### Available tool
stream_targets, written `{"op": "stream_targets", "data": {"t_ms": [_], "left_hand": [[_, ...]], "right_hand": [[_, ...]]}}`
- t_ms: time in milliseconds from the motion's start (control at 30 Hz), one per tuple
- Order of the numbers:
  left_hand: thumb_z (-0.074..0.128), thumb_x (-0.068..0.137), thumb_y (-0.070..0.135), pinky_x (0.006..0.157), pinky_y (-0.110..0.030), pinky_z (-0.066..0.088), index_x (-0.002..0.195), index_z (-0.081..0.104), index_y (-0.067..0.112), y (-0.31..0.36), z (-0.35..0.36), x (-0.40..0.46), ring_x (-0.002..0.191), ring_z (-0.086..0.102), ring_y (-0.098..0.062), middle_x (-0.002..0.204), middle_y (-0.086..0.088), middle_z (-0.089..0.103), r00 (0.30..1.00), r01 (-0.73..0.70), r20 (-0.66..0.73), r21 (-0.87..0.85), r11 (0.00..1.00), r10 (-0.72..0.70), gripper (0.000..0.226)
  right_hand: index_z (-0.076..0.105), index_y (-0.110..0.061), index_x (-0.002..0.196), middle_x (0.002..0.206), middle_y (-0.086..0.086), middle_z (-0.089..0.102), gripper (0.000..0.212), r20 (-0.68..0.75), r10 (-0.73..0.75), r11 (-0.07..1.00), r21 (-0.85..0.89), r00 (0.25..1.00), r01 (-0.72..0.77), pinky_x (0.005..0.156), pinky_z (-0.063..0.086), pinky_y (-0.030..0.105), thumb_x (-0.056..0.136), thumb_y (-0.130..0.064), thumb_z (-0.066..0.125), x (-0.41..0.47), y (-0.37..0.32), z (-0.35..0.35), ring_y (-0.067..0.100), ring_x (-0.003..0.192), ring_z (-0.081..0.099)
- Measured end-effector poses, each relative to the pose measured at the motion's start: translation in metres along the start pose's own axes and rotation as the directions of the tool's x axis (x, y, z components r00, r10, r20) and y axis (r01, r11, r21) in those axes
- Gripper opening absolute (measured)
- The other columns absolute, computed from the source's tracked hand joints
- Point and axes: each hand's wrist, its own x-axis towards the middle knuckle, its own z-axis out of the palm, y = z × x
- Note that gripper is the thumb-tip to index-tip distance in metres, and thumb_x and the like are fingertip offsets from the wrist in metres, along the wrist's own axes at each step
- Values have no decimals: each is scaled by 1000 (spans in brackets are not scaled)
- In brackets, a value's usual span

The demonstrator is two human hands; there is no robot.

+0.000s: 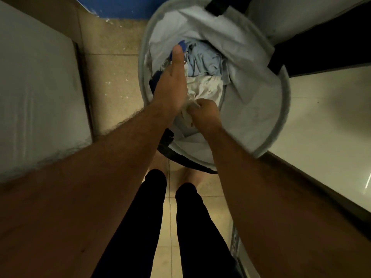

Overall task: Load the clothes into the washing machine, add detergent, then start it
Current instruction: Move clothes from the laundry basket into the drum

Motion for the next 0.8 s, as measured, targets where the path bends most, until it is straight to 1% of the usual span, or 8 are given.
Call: {"op": "stream_targets", "data": {"t_ms": [133,267,333,433,567,667,733,800], "left_hand": [[22,95,63,91,-26,42,131,56,15,17,-2,-30,87,55,1,92,13,61,996,-14,-86,38,999,18,69],[30,90,71,92,-43,51,136,49,18,41,-3,-84,110,59,-28,127,-8,59,945,327,59,-133,936,-322,73],[38,90,67,78,-39,56,136,48,13,53,-3,-119,101,62,-29,121,-10,59,884,449,243,-205,870,-399,71],[50,96,27,54,-21,52,132,50,0,76,-3,-170,67,58,-18,86,-10,60,885,456,292,-378,806,-364,44],[46,97,12,66,-33,55,116,55,4,120,-8,-227,83,60,-27,97,-15,63,897,441,224,-464,768,-381,23],[47,96,16,48,-26,48,111,60,9,164,-16,-284,71,58,-22,88,-9,63,930,368,155,-385,846,-333,21],[49,97,20,67,-34,57,121,61,9,190,-22,-324,83,64,-25,96,-10,67,964,252,165,-299,920,-211,29],[47,99,17,77,-33,57,124,58,12,212,-31,-360,92,66,-23,104,-7,68,979,113,195,-247,962,-65,28]], "right_hand": [[47,-11,57,59,1,45,19,2,41,883,468,999,-37,55,38,29,72,-19,54,-63,-40,-52,18,59,44],[54,-16,54,59,4,51,22,95,57,661,743,994,-109,49,41,30,75,-18,49,-137,-93,-114,19,52,49],[61,-17,45,51,2,56,43,211,-16,501,848,977,-175,41,44,25,83,-14,42,-170,-111,-140,19,43,53],[55,-16,45,49,2,47,27,281,-167,392,898,945,-198,44,42,24,71,-21,47,-218,-139,-177,24,48,46],[70,-15,68,70,8,69,20,122,-34,533,842,992,-86,56,53,31,80,-22,56,-269,-165,-220,26,68,67],[68,-23,84,76,-6,73,2,-167,-11,788,606,986,111,61,55,26,86,-23,69,-301,-181,-251,14,75,70],[67,-21,101,90,-7,73,20,-163,-45,842,525,986,125,64,56,20,86,-33,72,-326,-194,-267,12,85,69],[61,-15,124,113,6,72,46,-7,-56,797,601,998,49,82,59,31,89,-44,66,-349,-212,-278,20,102,70]]}}
